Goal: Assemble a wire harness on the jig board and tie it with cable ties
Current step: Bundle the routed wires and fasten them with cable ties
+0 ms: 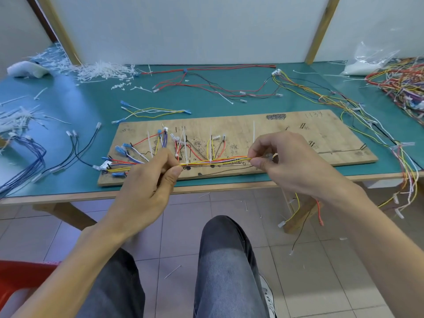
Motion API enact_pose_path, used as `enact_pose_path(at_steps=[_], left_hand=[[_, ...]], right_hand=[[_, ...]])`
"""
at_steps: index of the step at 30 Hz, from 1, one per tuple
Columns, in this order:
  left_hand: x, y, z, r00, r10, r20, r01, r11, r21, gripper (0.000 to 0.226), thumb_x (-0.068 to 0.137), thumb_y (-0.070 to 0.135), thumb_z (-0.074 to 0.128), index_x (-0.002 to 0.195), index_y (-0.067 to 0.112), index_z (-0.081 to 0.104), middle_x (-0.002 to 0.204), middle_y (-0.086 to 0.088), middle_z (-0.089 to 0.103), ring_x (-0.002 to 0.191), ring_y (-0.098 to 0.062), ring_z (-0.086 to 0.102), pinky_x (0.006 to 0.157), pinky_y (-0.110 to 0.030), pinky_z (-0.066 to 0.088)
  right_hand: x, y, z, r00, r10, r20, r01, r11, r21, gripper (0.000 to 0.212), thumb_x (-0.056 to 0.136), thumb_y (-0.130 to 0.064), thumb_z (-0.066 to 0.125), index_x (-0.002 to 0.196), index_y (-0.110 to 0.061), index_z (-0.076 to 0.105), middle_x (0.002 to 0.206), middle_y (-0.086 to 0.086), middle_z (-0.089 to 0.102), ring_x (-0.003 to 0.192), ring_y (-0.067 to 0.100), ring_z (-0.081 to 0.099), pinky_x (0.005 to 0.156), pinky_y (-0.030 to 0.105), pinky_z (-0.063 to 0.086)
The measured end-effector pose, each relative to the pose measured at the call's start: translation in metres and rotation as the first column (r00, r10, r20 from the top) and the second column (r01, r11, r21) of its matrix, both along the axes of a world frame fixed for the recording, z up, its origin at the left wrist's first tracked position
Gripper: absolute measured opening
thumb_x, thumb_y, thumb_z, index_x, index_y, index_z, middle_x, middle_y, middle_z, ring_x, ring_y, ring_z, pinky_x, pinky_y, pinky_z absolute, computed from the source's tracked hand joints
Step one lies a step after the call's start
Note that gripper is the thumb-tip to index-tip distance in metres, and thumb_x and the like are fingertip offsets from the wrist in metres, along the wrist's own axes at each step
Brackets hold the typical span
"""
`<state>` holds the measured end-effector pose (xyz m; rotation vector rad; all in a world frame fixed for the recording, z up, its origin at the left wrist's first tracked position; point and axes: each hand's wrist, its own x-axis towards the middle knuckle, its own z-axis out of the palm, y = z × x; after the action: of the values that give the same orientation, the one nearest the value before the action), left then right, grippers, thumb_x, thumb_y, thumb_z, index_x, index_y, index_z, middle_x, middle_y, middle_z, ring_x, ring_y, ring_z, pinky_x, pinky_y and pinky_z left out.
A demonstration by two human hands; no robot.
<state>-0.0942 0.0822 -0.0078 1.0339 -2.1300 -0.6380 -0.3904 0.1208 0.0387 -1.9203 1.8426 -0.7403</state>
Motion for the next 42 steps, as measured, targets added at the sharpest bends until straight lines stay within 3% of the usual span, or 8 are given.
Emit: enact_pose_path(at_steps=[6,12,15,21,26,30,37,42], left_hand=[[0.005,0.005,-0.002,1.000,0.022,-0.022,-0.021,0.999,0.037,0.022,0.108,0.027,0.053,0.086,0.029,0.052,0.067,0.006,0.062,0.069,-0.021,0.058,0.067,-0.034,0.044],[0.000,0.002,-0.003,0.993,0.097,0.074,-0.098,0.995,0.018,0.021,0.104,0.022,0.058,0.085,0.028,0.052,0.072,0.009,0.058,0.076,-0.015,0.053,0.068,-0.039,0.042],[-0.005,-0.001,-0.001,0.990,0.089,0.109,-0.092,0.995,0.024,0.021,0.104,0.023,0.057,0.085,0.028,0.050,0.074,0.013,0.055,0.073,-0.012,0.049,0.063,-0.036,0.038],[-0.016,-0.003,0.002,0.984,0.079,0.159,-0.074,0.997,-0.036,0.022,0.104,0.029,0.053,0.082,0.026,0.049,0.071,0.009,0.053,0.074,-0.013,0.050,0.062,-0.037,0.039],[-0.015,-0.007,0.001,0.964,0.059,0.260,-0.044,0.997,-0.062,0.018,0.103,0.028,0.054,0.085,0.028,0.051,0.078,0.010,0.054,0.078,-0.015,0.051,0.069,-0.044,0.044],[-0.015,-0.010,-0.004,0.971,0.090,0.220,-0.078,0.995,-0.064,0.019,0.101,0.022,0.061,0.083,0.026,0.055,0.076,0.011,0.055,0.076,-0.012,0.051,0.067,-0.040,0.045],[-0.006,-0.012,-0.004,0.977,0.024,0.212,-0.002,0.994,-0.107,0.015,0.098,0.026,0.057,0.083,0.026,0.056,0.077,0.013,0.055,0.080,-0.009,0.051,0.068,-0.024,0.039],[-0.007,-0.011,-0.006,0.978,0.049,0.201,-0.018,0.988,-0.154,0.011,0.095,0.029,0.057,0.085,0.027,0.063,0.076,0.012,0.058,0.075,-0.011,0.053,0.064,-0.033,0.043]], right_hand=[[-0.007,-0.002,-0.005,0.980,-0.082,0.184,0.088,0.996,-0.025,0.019,0.089,-0.009,0.081,0.085,-0.028,0.084,0.072,-0.006,0.074,0.072,0.009,0.067,0.074,0.027,0.056],[-0.011,0.001,-0.013,0.803,-0.137,0.580,0.113,0.991,0.077,0.018,0.090,0.002,0.078,0.093,-0.014,0.085,0.090,0.023,0.078,0.080,0.021,0.072,0.077,0.027,0.064],[-0.014,0.002,-0.016,0.767,-0.142,0.626,0.112,0.990,0.087,0.025,0.089,0.007,0.077,0.097,-0.015,0.084,0.090,0.009,0.081,0.085,0.015,0.074,0.075,0.024,0.063],[-0.019,-0.001,-0.023,0.893,-0.241,0.381,0.250,0.968,0.026,0.026,0.079,-0.005,0.090,0.096,-0.023,0.085,0.086,-0.009,0.081,0.086,0.008,0.077,0.080,0.020,0.058],[-0.018,0.000,-0.025,0.940,-0.257,0.226,0.269,0.963,-0.024,0.023,0.079,-0.008,0.090,0.093,-0.026,0.086,0.079,-0.018,0.078,0.077,-0.003,0.073,0.069,0.005,0.050],[-0.015,0.000,-0.027,0.953,-0.246,0.178,0.260,0.964,-0.060,0.024,0.081,-0.006,0.087,0.092,-0.027,0.086,0.079,-0.023,0.075,0.077,-0.006,0.070,0.071,0.004,0.048],[-0.015,0.010,-0.040,0.950,-0.215,0.228,0.252,0.956,-0.148,0.024,0.081,-0.009,0.090,0.092,-0.030,0.085,0.084,-0.018,0.079,0.083,0.003,0.073,0.081,0.025,0.059],[-0.013,0.007,-0.043,0.969,-0.220,0.115,0.236,0.960,-0.149,0.022,0.083,-0.008,0.087,0.095,-0.027,0.086,0.080,-0.020,0.075,0.078,-0.005,0.066,0.073,0.007,0.049]])
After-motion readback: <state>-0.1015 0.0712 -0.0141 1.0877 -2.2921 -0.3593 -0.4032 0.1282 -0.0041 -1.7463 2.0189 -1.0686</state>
